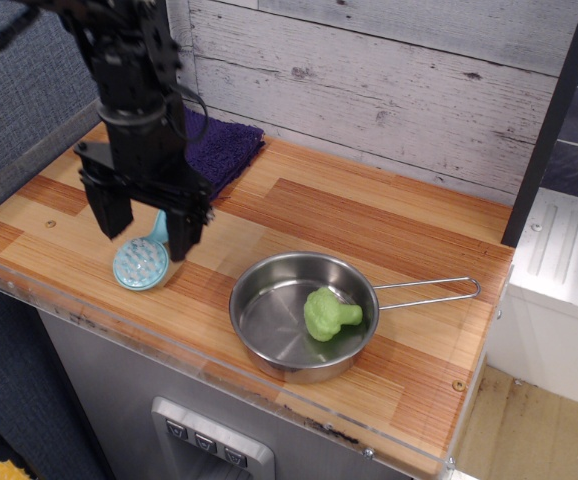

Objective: PICK UP THE BRUSH AND PUT ON THE TOWEL

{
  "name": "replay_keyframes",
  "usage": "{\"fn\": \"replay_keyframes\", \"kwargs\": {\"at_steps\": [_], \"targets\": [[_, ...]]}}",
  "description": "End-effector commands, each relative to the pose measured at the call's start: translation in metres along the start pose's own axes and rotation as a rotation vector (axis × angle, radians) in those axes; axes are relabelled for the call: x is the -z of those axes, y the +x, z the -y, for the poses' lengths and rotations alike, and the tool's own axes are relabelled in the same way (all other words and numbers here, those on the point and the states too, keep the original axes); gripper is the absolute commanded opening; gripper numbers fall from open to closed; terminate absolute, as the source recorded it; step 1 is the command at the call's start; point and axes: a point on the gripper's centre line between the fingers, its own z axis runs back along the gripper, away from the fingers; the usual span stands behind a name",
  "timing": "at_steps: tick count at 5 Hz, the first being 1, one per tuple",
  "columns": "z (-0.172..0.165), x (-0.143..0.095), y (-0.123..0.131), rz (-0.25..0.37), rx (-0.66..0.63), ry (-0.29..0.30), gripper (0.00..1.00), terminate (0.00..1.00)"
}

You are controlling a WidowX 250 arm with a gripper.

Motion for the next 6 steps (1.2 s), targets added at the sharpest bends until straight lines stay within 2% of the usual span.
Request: {"fn": "replay_keyframes", "kwargs": {"at_steps": [1, 2, 3, 4, 5, 6], "targets": [[0.002, 0.027, 0.008, -0.057, -0.039, 0.105, 1.0, 0.0], [-0.002, 0.035, 0.006, -0.083, -0.061, 0.096, 1.0, 0.0], [0.003, 0.016, 0.007, -0.03, -0.016, 0.087, 0.0, 0.0], [0.014, -0.03, 0.01, 0.054, 0.034, 0.061, 0.0, 0.0], [0.04, -0.08, 0.028, 0.121, 0.107, 0.021, 0.0, 0.0], [0.083, -0.087, 0.06, 0.152, 0.235, -0.054, 0.0, 0.0]]}}
